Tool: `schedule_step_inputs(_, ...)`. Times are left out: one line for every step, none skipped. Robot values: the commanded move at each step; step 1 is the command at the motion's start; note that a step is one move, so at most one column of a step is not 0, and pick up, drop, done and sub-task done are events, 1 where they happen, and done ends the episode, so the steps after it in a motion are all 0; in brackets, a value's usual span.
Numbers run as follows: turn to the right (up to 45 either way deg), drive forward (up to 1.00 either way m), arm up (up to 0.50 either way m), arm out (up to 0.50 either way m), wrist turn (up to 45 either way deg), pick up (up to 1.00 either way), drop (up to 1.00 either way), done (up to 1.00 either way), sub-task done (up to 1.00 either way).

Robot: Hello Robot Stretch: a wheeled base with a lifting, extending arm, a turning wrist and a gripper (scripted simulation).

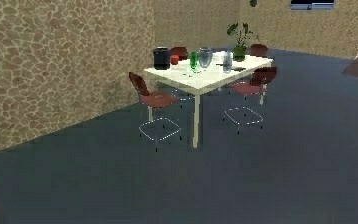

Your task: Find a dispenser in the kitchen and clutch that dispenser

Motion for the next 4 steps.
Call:
schedule_step_inputs(0.0,0.20,0.00,0.00,0.0,0.00,0.00,0.00,0.00)
schedule_step_inputs(-42.0,0.00,0.00,0.00,0.0,0.00,0.00,0.00,0.00)
schedule_step_inputs(0.0,0.80,0.00,0.00,0.0,0.00,0.00,0.00,0.00)
schedule_step_inputs(-42.0,0.00,0.00,0.00,0.0,0.00,0.00,0.00,0.00)
